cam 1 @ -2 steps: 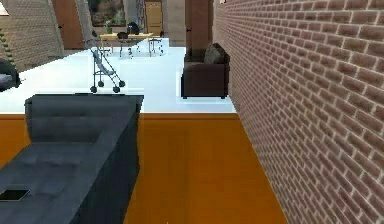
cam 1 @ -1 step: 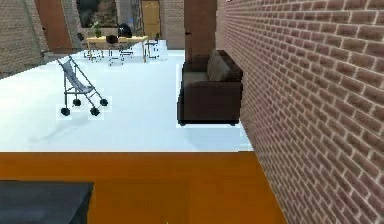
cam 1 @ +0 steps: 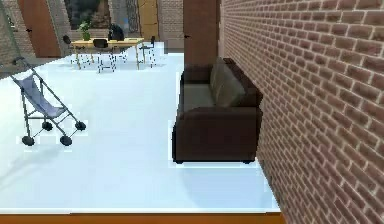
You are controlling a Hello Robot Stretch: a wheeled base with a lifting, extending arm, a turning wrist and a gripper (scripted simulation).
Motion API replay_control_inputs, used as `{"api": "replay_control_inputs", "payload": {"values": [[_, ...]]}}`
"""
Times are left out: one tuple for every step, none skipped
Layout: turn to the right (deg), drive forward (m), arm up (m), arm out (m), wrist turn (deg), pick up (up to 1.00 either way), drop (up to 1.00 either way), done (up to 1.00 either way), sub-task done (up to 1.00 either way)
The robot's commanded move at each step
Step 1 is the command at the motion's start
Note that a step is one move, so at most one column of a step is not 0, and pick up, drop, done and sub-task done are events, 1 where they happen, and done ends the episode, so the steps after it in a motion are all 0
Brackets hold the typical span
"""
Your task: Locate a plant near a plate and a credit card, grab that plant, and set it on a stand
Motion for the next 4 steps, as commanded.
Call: {"api": "replay_control_inputs", "payload": {"values": [[-45.0,0.00,0.00,0.00,0.0,0.00,0.00,0.00,0.00],[0.0,0.30,0.00,0.00,0.0,0.00,0.00,0.00,0.00],[-33.0,0.00,0.00,0.00,0.0,0.00,0.00,0.00,0.00],[0.0,1.00,0.00,0.00,0.0,0.00,0.00,0.00,0.00]]}}
